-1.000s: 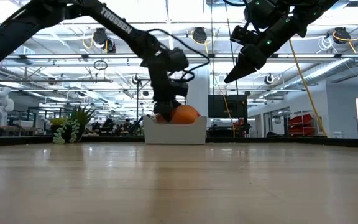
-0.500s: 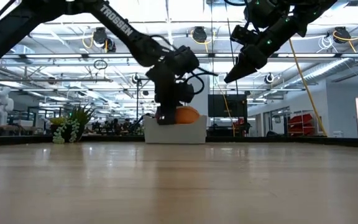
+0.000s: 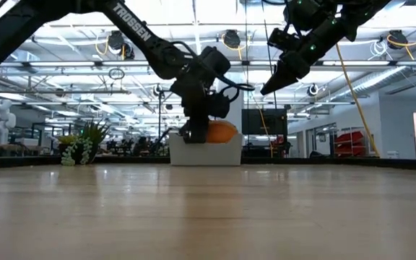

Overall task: Nest measuring cups in basket
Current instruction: Put the stack of measuring cups into the gray bin

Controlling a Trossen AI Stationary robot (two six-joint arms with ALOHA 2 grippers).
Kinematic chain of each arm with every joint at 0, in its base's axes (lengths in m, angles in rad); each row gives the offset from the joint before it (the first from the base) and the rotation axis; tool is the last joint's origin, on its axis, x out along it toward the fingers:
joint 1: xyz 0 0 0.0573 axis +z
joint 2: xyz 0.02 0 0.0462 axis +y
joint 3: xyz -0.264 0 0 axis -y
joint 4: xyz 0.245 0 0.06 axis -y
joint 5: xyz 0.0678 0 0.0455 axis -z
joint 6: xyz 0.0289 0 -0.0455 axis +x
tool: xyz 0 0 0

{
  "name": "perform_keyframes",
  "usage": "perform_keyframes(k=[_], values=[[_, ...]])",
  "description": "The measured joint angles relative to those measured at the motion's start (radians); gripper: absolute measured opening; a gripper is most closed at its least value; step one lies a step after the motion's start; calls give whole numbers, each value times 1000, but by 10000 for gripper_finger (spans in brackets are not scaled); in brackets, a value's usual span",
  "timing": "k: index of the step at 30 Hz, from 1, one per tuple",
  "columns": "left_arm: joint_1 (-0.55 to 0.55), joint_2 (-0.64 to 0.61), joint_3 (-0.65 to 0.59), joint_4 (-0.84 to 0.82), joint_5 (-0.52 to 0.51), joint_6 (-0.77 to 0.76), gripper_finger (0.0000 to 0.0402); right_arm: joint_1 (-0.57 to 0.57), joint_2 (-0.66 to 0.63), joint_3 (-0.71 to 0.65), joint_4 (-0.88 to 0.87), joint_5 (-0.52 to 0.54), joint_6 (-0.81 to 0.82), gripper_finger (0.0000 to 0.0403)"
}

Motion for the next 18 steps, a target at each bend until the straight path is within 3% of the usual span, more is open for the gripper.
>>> perform_keyframes(k=[6, 14, 18], values=[[-4, -35, 0, 41, -31, 92, 86, 0, 0, 0, 0, 0, 0, 297], [-29, -83, 0, -42, -136, 15, 86, -10, 1, 0, 15, 0, -22, 297], [-52, -82, 0, -128, -173, -67, 86, -36, 20, -66, 232, -4, 21, 297]])
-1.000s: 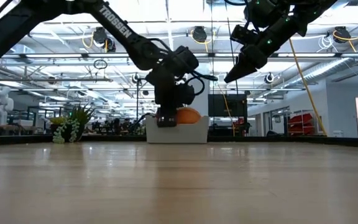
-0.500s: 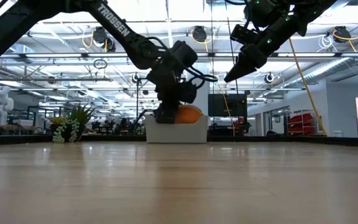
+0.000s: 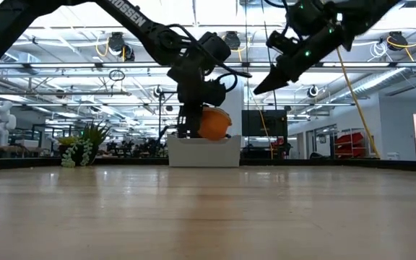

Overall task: Nest measuring cups in basket
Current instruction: Put the stack of measuring cups into the gray bin

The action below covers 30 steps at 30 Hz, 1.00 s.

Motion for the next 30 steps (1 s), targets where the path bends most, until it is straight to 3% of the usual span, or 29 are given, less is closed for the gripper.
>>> perform_keyframes(k=[4, 10, 16, 21, 25, 30], values=[[-18, 0, 0, -62, -4, -114, 86, -25, 51, -78, 224, -1, 95, 288], [9, 1, -38, -29, 28, -158, 86, -44, 166, -89, 307, -3, 140, 256], [35, 3, -82, 81, -45, -86, 86, -69, 257, -85, 451, -7, 119, 220], [8, 3, -83, 35, -169, -189, 86, -125, 311, -20, 419, -129, 133, 179], [-16, -58, -84, -167, -327, -424, 86, -133, 360, 92, 286, -160, 142, 140], [-23, -223, -82, -568, -261, -921, 86, -106, 435, 216, 171, -158, 142, 99]])
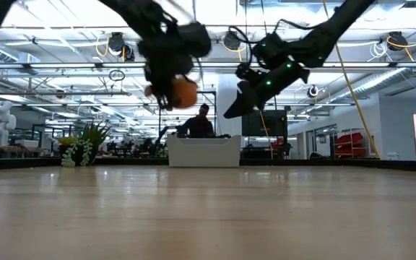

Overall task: Nest measuring cups in basket
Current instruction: Put the stack of measuring cups into the gray bin

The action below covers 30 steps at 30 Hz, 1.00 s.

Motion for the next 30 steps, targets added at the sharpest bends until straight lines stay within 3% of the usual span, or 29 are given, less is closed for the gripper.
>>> perform_keyframes(k=[5, 10, 16, 22, 30], values=[[-6, -128, -3, -238, 14, -225, 86, -10, 103, 78, 4, 28, 37, 71], [-13, -210, -71, -222, 1, -245, 86, -17, 188, 136, -6, 28, 60, 53], [-2, -242, -192, -147, 2, -271, 86, -8, 202, 156, -133, 30, 75, 40], [38, -250, -263, 37, 44, -104, 86, 30, 192, 156, -233, 28, 105, 33], [41, -250, -272, 298, 192, 107, 86, 96, 192, 156, -325, 28, 104, 33]])
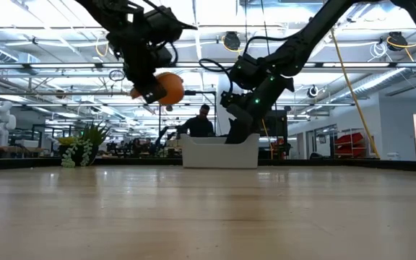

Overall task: Nest measuring cups in basket
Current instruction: Put the stack of measuring cups into the gray bin

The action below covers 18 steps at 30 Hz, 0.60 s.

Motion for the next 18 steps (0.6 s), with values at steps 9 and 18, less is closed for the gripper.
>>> perform_keyframes(k=[9, 18], values=[[-23, 0, 0, 241, 120, 182, 86, 29, -147, -2, -112, 1, -31, 33], [-29, 14, 0, 463, 415, 224, 86, -7, -429, -116, -157, 255, -27, 34]])
